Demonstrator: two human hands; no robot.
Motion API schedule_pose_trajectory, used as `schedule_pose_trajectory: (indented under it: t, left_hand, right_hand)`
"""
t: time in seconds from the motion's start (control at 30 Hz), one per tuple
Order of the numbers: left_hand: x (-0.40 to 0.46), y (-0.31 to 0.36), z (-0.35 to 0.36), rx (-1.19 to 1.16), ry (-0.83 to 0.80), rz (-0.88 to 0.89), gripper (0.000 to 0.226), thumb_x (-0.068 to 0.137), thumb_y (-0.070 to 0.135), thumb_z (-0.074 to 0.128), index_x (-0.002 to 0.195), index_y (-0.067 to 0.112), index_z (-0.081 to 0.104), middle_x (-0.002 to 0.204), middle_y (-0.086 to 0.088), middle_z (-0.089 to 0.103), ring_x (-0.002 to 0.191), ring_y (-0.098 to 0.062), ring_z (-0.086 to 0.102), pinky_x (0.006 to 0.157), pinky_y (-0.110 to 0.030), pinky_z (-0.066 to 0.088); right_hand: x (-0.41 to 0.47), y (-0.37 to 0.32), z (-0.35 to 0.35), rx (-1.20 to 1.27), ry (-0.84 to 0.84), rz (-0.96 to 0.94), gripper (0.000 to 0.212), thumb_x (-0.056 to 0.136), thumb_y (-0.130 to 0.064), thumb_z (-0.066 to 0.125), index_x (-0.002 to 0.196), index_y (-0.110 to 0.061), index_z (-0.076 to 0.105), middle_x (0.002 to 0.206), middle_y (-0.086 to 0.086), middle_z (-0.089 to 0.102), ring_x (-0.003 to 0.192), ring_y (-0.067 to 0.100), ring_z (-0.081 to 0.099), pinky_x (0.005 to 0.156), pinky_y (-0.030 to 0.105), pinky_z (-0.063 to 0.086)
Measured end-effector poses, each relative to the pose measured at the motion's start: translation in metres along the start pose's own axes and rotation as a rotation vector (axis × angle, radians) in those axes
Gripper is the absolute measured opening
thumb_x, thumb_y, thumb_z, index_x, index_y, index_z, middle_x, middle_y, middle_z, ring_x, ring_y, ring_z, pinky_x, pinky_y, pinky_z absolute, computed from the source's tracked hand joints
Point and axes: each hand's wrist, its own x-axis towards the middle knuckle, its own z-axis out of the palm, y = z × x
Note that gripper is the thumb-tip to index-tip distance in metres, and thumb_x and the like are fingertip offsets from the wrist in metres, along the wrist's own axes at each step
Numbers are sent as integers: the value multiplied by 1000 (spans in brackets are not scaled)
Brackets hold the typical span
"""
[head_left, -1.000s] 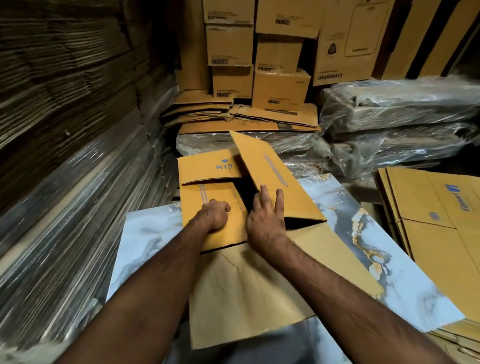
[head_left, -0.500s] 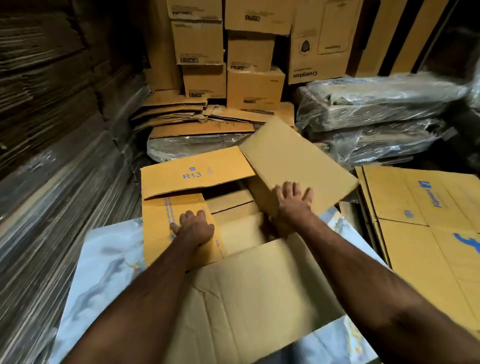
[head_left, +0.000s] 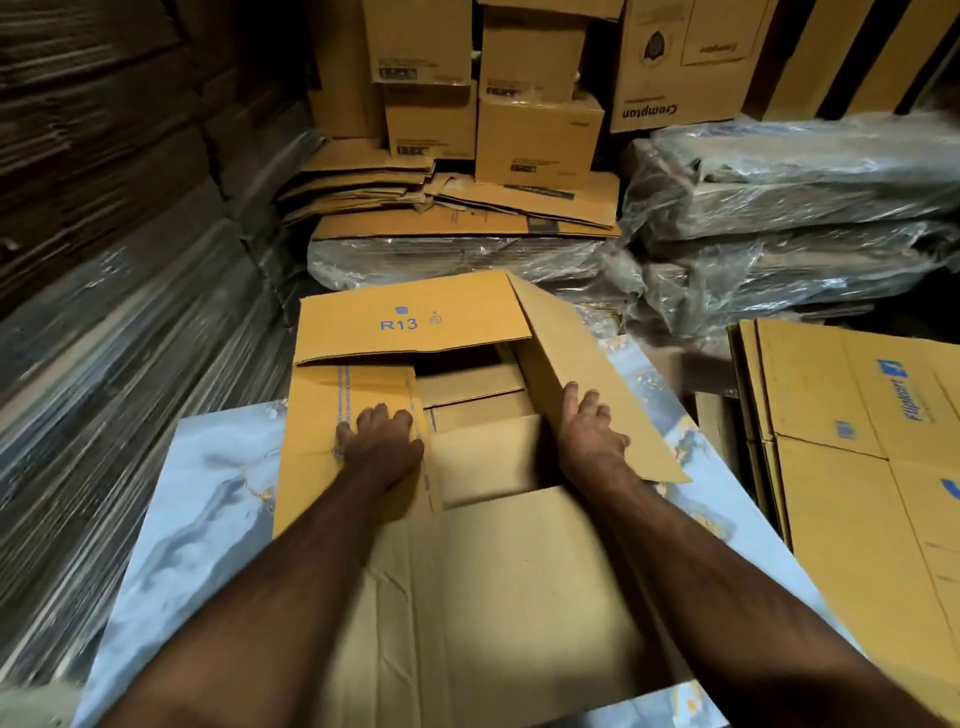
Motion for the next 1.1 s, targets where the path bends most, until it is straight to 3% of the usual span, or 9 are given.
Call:
schedule_pose_trajectory:
  t: [0.13, 0.3, 0.47, 0.6, 0.73, 0.83, 0.93, 1.0, 1.1]
  left_hand:
    - [-5, 7, -2, -42, 41, 79, 43, 94, 47, 46, 128, 24, 54, 131, -5, 50, 123, -26, 46, 104, -49, 31]
    - [-13, -3, -1, -96, 77, 143, 42, 93, 41, 48, 133, 25, 53, 136, -7, 49, 131, -27, 39, 108, -49, 28]
    - [-7, -26, -11, -85, 149, -185, 54, 92, 49, 51, 139, 22, 46, 159, -21, 16, 149, -39, 5, 114, -62, 8]
    - [6, -37, -16, -174, 38, -288, 73, 87, 64, 51, 147, 28, 32, 161, -22, 0, 146, -43, 8, 109, -59, 24]
    - [26, -34, -23, -222, 16, -368, 86, 81, 76, 49, 151, 30, 25, 159, -23, 5, 139, -46, 24, 104, -53, 33]
    - [31, -31, -22, -178, 50, -353, 92, 73, 80, 57, 146, 30, 33, 144, -22, 31, 128, -40, 39, 101, -44, 38]
    - [28, -21, -11, -110, 156, -267, 90, 60, 83, 65, 124, 23, 45, 122, -15, 43, 109, -32, 49, 89, -37, 42]
    - [29, -10, -5, -100, 196, -258, 84, 61, 84, 62, 115, 23, 46, 118, -12, 45, 104, -30, 51, 85, -37, 43]
    - [33, 2, 0, -255, 287, -252, 63, 72, 70, 62, 108, 20, 47, 118, -13, 44, 103, -34, 51, 81, -40, 47]
  right_hand:
    - [-13, 8, 4, -159, 46, 83, 71, 101, -6, 34, 155, -8, -11, 163, 23, -2, 149, 40, 7, 111, 66, 23]
    - [-22, 6, 5, -290, 138, 20, 66, 99, -4, 30, 154, 1, -6, 163, 22, -8, 150, 39, 1, 114, 65, 13]
    - [-20, -6, 12, -298, 221, -199, 84, 94, -24, 54, 156, -6, 0, 162, 26, -4, 150, 41, -3, 114, 68, 3]
    - [-3, -36, 11, -204, 183, -456, 79, 97, -34, 51, 157, -12, 3, 163, 20, -4, 151, 38, -6, 118, 64, 4]
    - [25, -63, 7, -153, 115, -531, 81, 94, -16, 50, 157, -13, 1, 164, 17, -6, 151, 36, -2, 120, 57, 12]
    - [48, -76, 3, -136, -1, -522, 88, 92, -21, 57, 157, -13, -2, 164, 17, -9, 151, 35, -4, 121, 55, 12]
    - [69, -78, 10, -101, -27, -390, 93, 93, -34, 60, 158, -13, -3, 164, 19, -6, 151, 37, -3, 120, 55, 12]
    - [82, -79, 10, -76, 45, -303, 82, 94, -31, 55, 157, -13, 4, 162, 21, 7, 150, 38, 6, 119, 55, 15]
    - [99, -87, 3, -93, 246, -315, 63, 91, -25, 51, 148, -16, 27, 147, 22, 37, 137, 39, 31, 116, 54, 23]
